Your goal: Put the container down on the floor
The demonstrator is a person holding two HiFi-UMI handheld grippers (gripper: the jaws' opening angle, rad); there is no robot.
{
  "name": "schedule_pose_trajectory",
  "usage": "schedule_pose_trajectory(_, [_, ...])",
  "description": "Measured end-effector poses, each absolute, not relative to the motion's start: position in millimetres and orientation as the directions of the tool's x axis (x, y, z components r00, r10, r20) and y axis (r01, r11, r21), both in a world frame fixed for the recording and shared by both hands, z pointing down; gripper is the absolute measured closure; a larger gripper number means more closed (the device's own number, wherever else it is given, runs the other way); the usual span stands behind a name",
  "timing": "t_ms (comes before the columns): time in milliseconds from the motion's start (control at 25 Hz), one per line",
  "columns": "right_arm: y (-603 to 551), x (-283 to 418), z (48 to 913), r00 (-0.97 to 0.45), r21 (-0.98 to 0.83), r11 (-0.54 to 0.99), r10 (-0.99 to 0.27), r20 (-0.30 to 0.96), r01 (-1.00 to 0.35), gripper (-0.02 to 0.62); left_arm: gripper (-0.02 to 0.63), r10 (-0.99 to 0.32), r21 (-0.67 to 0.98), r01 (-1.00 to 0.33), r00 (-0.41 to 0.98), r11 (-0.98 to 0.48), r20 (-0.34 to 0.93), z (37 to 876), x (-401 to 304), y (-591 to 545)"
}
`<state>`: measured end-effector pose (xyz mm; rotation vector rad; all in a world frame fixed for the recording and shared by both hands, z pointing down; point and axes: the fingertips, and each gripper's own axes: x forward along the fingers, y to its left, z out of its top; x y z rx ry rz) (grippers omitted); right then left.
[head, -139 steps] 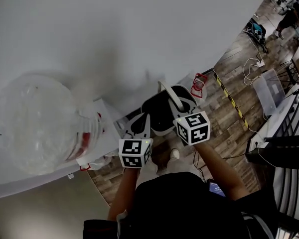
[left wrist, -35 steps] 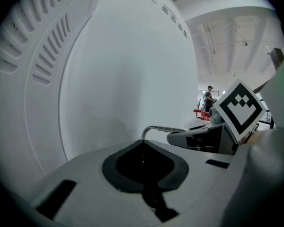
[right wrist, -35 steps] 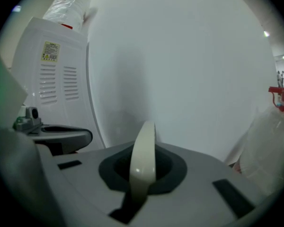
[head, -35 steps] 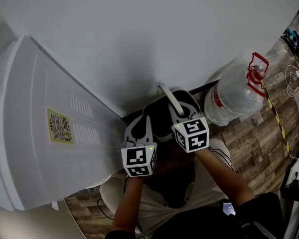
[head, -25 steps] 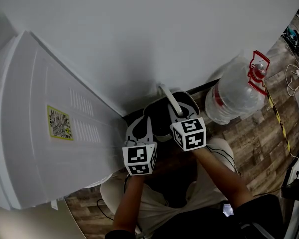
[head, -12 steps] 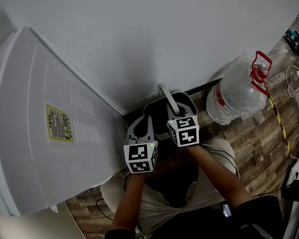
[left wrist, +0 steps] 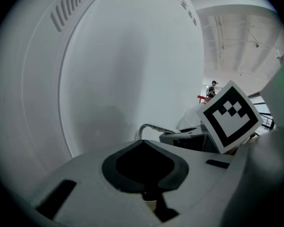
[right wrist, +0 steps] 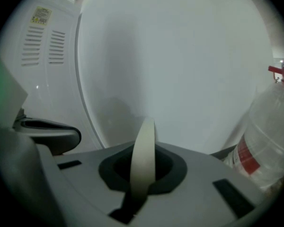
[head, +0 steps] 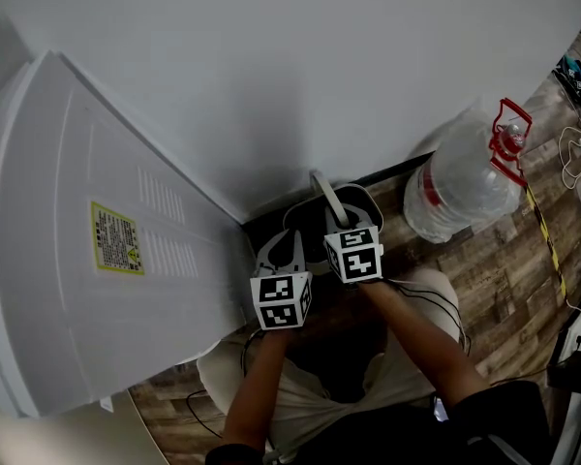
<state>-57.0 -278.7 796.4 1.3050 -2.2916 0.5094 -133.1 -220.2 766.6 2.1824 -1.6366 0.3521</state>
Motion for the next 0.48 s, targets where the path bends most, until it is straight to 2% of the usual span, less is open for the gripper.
schedule_pose_trajectory(480, [-276.1,-55.1,816.4,-0.437,-0.094,0.477,-0.687,0.580,-0.874,0.566,0.592,-0.790,0.232,-0.944,0.325,-0.236,0.519,809.4,-124.2,-217.3])
